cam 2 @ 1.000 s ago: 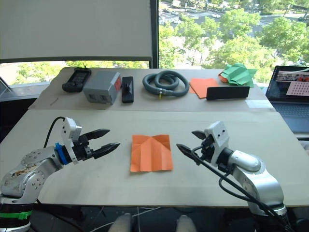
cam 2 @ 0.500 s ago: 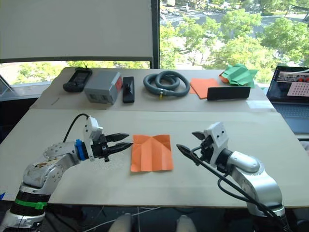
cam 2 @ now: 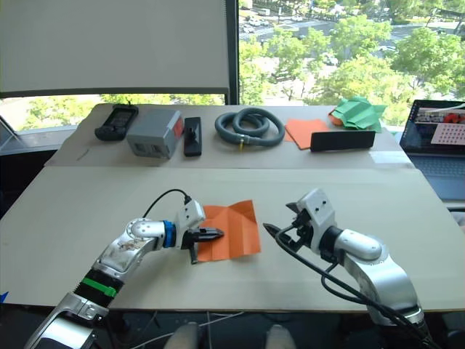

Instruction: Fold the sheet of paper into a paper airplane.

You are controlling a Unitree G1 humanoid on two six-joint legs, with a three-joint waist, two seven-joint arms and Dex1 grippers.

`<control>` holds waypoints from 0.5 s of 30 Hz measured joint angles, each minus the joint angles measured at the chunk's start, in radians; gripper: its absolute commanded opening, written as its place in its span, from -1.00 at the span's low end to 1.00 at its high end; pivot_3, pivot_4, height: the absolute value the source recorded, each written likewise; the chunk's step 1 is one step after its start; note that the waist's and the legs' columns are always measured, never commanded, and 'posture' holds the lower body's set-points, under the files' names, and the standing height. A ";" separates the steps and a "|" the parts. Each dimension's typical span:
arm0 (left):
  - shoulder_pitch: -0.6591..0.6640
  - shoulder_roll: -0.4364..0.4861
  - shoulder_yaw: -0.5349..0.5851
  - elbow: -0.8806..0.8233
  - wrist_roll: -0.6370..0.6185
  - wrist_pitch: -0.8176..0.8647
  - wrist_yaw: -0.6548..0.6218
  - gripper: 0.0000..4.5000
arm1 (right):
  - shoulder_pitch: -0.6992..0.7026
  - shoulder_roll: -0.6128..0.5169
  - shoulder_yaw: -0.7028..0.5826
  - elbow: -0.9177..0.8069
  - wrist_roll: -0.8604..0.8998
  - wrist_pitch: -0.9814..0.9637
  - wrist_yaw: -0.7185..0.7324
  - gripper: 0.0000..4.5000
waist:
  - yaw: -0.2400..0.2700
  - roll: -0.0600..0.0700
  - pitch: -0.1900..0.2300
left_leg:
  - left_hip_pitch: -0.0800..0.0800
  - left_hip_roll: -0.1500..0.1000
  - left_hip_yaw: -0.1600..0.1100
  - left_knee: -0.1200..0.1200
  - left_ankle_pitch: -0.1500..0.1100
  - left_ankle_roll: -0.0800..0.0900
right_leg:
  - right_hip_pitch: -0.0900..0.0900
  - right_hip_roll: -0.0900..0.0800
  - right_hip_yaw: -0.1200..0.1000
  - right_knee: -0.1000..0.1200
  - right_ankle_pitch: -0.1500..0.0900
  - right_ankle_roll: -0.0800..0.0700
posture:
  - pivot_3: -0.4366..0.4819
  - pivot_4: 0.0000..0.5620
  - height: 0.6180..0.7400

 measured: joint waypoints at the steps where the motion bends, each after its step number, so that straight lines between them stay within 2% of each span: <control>1: 0.002 0.003 -0.002 0.001 0.008 -0.007 -0.003 -0.98 | -0.003 -0.006 0.007 0.000 -0.003 0.001 0.001 1.00 | -0.001 0.000 -0.001 | 0.001 0.000 0.000 0.000 -0.001 -0.002 | 0.000 0.000 0.000 0.000 0.000 0.000 | -0.05 -0.47 0.41; 2: 0.004 0.006 -0.003 0.002 0.013 -0.012 -0.008 -1.00 | -0.006 -0.017 0.018 0.003 -0.010 0.003 0.003 0.76 | -0.001 0.000 -0.001 | 0.002 0.000 0.000 0.000 -0.001 -0.002 | 0.000 0.000 0.000 0.000 0.000 0.000 | -0.05 -0.47 0.41; 4: 0.006 0.007 -0.002 0.002 0.016 -0.015 -0.010 -1.00 | -0.009 -0.027 0.032 0.019 -0.028 0.003 0.007 0.50 | -0.001 0.000 -0.002 | 0.002 0.000 0.000 0.000 -0.001 -0.002 | 0.001 0.000 0.000 0.000 0.000 0.000 | -0.05 -0.47 0.41; 13: 0.017 0.008 0.003 -0.012 0.025 -0.015 -0.009 -1.00 | -0.014 -0.117 0.203 0.138 -0.176 -0.001 0.050 -0.90 | -0.002 0.001 -0.002 | 0.002 0.000 0.000 0.000 -0.001 -0.001 | 0.001 0.000 0.000 0.000 0.000 0.000 | -0.05 -0.47 0.41; 14: 0.018 0.008 0.003 -0.013 0.027 -0.015 -0.009 -1.00 | -0.015 -0.117 0.208 0.138 -0.178 -0.005 0.058 -0.99 | -0.002 0.000 -0.003 | 0.002 0.000 0.000 0.000 -0.001 -0.001 | 0.002 0.000 0.000 0.000 0.000 0.000 | -0.05 -0.47 0.41; 15: 0.020 0.008 0.004 -0.013 0.029 -0.015 -0.008 -1.00 | -0.017 -0.114 0.212 0.138 -0.183 -0.006 0.059 -0.99 | -0.002 0.000 -0.003 | 0.003 0.000 0.000 0.000 -0.001 -0.001 | 0.002 0.000 0.000 0.000 0.000 0.000 | -0.05 -0.47 0.41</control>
